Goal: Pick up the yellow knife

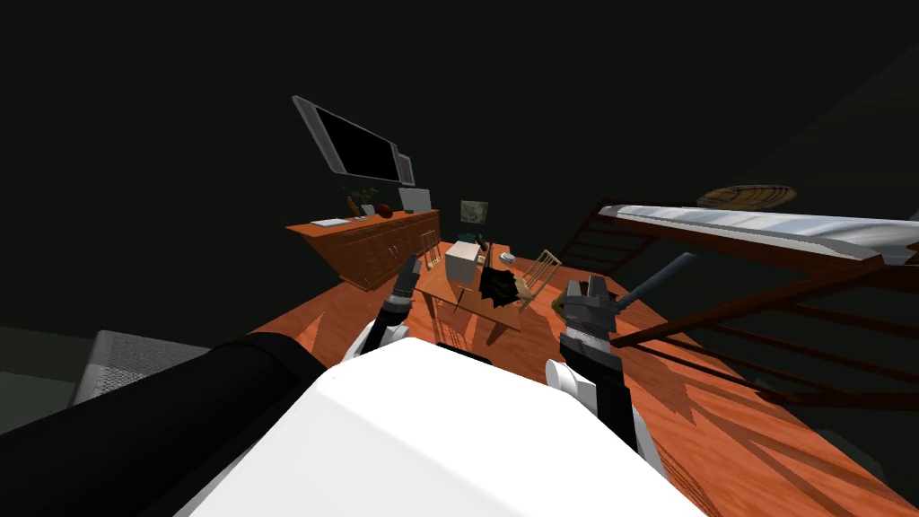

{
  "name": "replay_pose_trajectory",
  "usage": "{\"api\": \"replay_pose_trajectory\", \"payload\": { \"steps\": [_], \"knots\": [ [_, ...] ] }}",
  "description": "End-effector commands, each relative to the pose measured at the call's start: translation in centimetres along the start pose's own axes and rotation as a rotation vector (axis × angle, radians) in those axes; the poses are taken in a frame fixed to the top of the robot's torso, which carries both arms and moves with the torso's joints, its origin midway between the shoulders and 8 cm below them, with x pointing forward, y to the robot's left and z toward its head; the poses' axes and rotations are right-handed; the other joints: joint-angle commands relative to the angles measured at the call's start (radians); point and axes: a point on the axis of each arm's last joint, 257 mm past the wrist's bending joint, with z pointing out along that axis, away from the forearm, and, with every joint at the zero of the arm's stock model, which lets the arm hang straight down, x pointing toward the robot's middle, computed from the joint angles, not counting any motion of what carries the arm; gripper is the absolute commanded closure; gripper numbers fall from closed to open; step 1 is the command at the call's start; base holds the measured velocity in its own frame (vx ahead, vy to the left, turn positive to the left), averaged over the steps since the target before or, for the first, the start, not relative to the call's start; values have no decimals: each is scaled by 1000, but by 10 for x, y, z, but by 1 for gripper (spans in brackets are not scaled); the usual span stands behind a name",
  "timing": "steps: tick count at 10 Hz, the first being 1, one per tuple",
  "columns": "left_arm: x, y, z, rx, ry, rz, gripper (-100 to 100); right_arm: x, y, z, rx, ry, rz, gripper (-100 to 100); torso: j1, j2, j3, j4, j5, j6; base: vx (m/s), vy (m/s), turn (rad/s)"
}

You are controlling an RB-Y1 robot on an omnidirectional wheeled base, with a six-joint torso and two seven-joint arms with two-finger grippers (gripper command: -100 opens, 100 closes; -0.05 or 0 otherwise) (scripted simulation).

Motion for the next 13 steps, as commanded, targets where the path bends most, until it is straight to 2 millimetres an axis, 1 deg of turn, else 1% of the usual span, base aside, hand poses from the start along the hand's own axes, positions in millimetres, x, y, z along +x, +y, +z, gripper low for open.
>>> {"api": "replay_pose_trajectory", "payload": {
  "steps": [1,2,3,4,5,8,10,11,13],
  "knots": [
    [2,26,-11,-61,30,40,-100,0,0,0,0,0,0,0,0,0,0,0,0,0,-11,-70,-155],
    [2,41,-20,-98,46,65,-100,0,0,0,0,0,0,0,0,0,0,0,0,0,-11,-65,-194],
    [2,42,-20,-100,46,65,-100,0,0,0,0,0,0,0,0,0,0,0,0,0,-3,-37,-40],
    [2,58,-30,-141,62,91,-100,0,0,0,0,0,0,0,2,0,0,0,0,0,0,-39,-111],
    [2,58,-30,-141,62,91,-100,0,0,0,0,0,0,0,2,0,0,0,0,0,2,-26,-47],
    [-2,105,-65,-266,113,168,-100,0,0,0,0,0,0,0,1,-1,0,0,0,0,4,-65,-158],
    [-7,140,-96,-365,153,220,-100,0,0,0,0,0,0,0,-1,0,0,0,0,0,-3,-80,-207],
    [-7,141,-96,-367,154,220,-100,0,0,0,0,0,0,0,-1,0,0,0,0,0,-2,-48,-64],
    [-13,171,-129,-461,196,270,-100,0,0,0,0,0,0,0,1,-1,0,0,0,0,9,-56,-169]
  ]
}}
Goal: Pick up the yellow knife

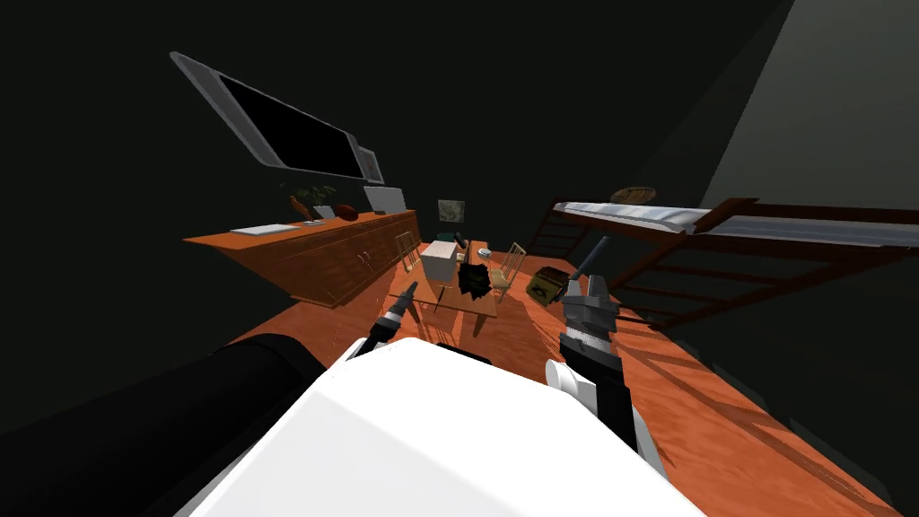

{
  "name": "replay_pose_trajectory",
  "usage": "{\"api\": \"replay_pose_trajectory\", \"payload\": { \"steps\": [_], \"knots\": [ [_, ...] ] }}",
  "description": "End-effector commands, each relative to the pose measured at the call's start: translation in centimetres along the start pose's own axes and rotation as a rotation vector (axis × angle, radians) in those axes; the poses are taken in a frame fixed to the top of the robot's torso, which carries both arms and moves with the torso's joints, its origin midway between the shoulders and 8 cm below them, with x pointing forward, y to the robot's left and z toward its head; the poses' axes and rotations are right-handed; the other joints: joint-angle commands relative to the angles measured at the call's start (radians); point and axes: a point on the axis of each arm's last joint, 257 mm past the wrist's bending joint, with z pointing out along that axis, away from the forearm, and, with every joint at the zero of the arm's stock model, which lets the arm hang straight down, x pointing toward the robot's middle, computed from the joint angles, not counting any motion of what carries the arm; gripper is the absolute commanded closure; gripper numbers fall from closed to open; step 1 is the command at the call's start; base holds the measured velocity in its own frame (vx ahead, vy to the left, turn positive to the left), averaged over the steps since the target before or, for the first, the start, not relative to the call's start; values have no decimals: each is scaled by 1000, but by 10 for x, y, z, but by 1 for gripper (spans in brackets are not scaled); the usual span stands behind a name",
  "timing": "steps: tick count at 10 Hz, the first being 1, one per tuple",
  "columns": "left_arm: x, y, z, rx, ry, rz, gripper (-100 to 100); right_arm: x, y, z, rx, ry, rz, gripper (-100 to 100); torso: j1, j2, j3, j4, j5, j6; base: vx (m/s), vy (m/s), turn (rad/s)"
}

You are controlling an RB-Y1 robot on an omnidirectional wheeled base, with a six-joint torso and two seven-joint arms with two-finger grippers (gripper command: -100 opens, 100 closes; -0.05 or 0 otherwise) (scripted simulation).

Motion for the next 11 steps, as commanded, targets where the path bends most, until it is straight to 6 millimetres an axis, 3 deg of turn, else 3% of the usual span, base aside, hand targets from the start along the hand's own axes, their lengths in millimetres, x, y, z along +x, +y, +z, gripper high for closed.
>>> {"api": "replay_pose_trajectory", "payload": {
  "steps": [1,2,3,8,11],
  "knots": [
    [5,33,-16,-79,38,41,-100,0,0,0,0,0,0,0,0,0,0,0,0,0,18,-78,-233],
    [8,51,-25,-120,62,65,-100,0,0,0,0,0,0,0,-1,0,0,0,0,0,19,-99,-262],
    [9,56,-27,-132,65,65,-100,0,0,0,0,0,0,0,-2,0,0,0,-1,0,12,-60,-89],
    [19,159,-88,-375,215,184,-100,0,0,0,0,0,0,0,-2,-1,0,0,0,0,25,-74,-287],
    [20,186,-109,-444,253,208,-100,0,0,0,0,0,0,0,0,-1,0,0,0,0,27,-50,-106]
  ]
}}
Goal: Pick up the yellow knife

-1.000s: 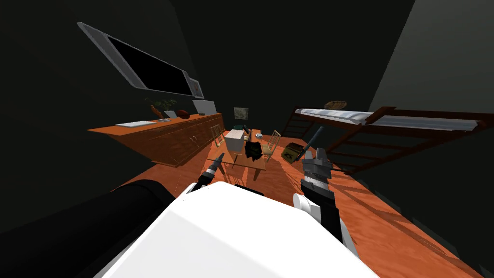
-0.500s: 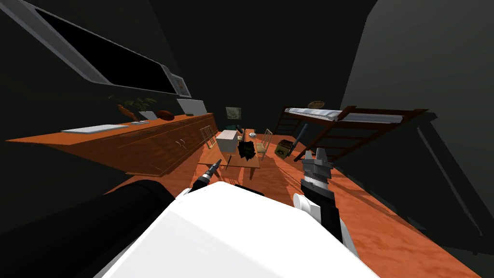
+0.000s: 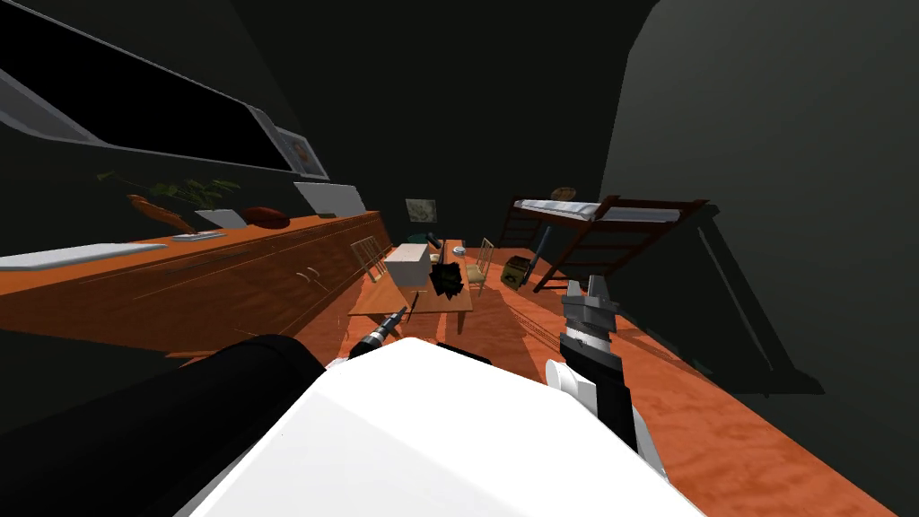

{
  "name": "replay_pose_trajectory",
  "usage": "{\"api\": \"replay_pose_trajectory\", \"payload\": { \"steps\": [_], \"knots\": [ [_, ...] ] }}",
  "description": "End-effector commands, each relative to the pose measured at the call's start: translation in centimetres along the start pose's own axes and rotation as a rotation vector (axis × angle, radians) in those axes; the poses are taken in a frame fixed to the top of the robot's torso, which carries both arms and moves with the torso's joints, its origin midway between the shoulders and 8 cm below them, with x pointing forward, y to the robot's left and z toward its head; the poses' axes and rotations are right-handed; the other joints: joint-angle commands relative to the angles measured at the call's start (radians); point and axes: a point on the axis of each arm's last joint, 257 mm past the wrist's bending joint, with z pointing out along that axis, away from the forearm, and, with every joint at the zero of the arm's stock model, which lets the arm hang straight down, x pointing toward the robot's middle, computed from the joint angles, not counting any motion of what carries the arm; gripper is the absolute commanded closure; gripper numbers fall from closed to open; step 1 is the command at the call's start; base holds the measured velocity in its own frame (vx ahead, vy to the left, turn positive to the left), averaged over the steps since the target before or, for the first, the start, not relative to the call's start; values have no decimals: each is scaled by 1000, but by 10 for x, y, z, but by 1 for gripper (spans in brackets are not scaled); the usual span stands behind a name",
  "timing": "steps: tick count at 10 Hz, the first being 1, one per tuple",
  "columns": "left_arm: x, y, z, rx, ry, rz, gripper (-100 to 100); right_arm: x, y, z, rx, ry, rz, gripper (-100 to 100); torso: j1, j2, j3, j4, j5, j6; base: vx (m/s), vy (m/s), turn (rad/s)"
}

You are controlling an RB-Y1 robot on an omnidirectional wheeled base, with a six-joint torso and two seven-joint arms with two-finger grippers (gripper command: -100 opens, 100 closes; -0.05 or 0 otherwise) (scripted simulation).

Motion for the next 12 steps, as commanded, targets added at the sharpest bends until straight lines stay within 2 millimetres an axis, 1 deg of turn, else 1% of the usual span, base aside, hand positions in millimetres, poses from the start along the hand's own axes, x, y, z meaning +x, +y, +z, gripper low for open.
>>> {"api": "replay_pose_trajectory", "payload": {
  "steps": [1,2,3,4,5,7,8,9,10,11,12],
  "knots": [
    [9,29,-7,-65,40,29,-100,0,0,0,0,0,0,0,0,0,0,0,0,0,21,-35,-233],
    [11,46,-10,-101,66,53,-100,0,0,0,0,0,0,0,0,0,0,0,0,1,29,-63,-332],
    [14,54,-13,-119,73,53,-100,0,0,0,0,0,0,0,-1,0,0,0,0,1,28,-48,-114],
    [16,72,-18,-157,99,78,-100,0,0,0,0,0,0,0,-1,0,0,0,0,0,27,-52,-195],
    [19,94,-25,-207,129,102,-100,0,0,0,0,0,0,0,-1,0,0,0,0,1,43,-73,-315],
    [21,102,-29,-223,135,102,-100,0,0,0,0,0,0,0,-1,0,0,0,0,0,22,-28,-50],
    [22,123,-37,-271,162,127,-100,0,0,0,0,0,0,0,1,1,0,0,0,-1,20,-31,-225],
    [23,125,-38,-275,164,127,-100,0,0,0,0,0,0,0,1,1,0,0,0,1,21,-21,-124],
    [23,147,-47,-325,191,151,-100,0,0,0,0,0,0,0,1,1,0,0,0,0,31,-40,-212],
    [23,147,-47,-326,191,151,-100,0,0,0,0,0,0,0,0,0,0,0,0,0,23,-33,-98],
    [22,169,-57,-376,216,175,-100,0,0,0,0,0,0,0,0,0,0,0,0,0,28,-43,-183]
  ]
}}
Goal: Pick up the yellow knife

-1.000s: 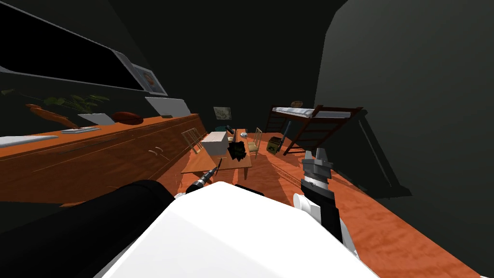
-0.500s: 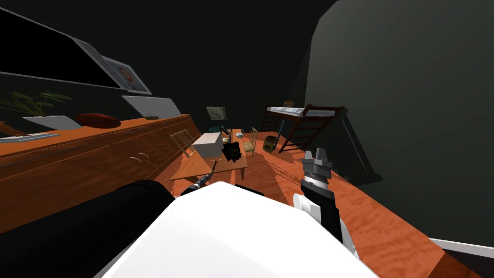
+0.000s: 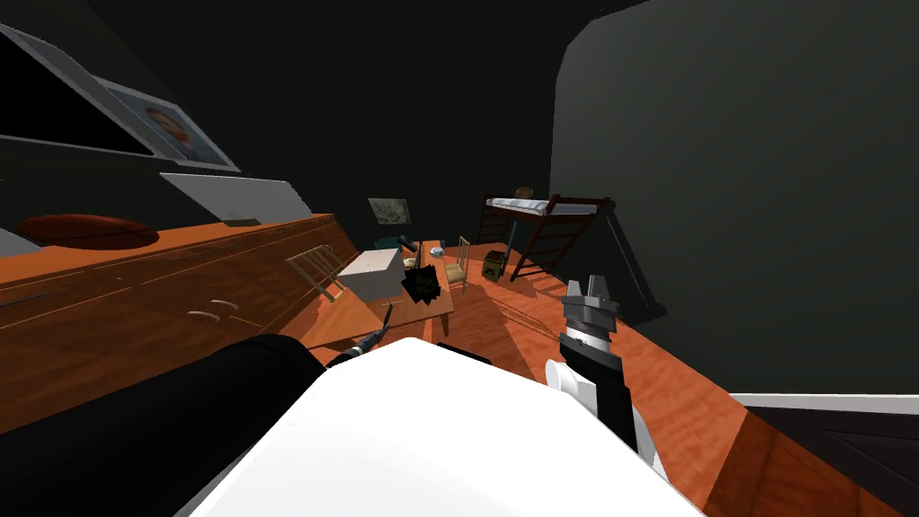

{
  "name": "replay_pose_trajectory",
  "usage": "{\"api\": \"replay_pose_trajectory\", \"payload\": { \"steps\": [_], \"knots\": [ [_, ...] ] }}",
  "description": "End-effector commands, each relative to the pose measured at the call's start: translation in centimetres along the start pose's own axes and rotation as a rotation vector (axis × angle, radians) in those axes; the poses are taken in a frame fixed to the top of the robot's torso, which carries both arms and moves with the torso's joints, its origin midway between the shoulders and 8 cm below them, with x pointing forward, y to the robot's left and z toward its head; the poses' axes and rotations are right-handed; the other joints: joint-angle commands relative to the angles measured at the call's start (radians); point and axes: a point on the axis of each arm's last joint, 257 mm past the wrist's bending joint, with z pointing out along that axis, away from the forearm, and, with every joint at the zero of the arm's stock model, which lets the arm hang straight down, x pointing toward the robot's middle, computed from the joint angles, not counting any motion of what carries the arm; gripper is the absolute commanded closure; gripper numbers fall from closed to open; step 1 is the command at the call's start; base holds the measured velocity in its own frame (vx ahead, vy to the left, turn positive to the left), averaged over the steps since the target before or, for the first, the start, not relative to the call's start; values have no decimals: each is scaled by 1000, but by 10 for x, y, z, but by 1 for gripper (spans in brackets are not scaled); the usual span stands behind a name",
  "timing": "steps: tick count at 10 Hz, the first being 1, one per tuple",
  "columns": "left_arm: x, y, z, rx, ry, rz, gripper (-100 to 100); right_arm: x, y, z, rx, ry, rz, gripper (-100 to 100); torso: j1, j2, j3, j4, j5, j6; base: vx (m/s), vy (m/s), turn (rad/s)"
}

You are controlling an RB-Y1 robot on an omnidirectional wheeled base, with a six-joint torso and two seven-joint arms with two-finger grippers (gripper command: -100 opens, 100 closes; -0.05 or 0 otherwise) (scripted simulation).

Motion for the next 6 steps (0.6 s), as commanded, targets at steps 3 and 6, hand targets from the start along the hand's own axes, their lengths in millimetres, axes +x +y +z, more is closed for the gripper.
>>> {"api": "replay_pose_trajectory", "payload": {
  "steps": [3,6],
  "knots": [
    [10,55,-8,-122,57,53,-100,0,0,0,0,0,0,0,0,0,0,0,0,-1,39,-36,-203],
    [10,95,-17,-209,92,93,-100,0,0,0,0,0,0,0,0,0,0,0,0,-1,34,-33,-176]
  ]
}}
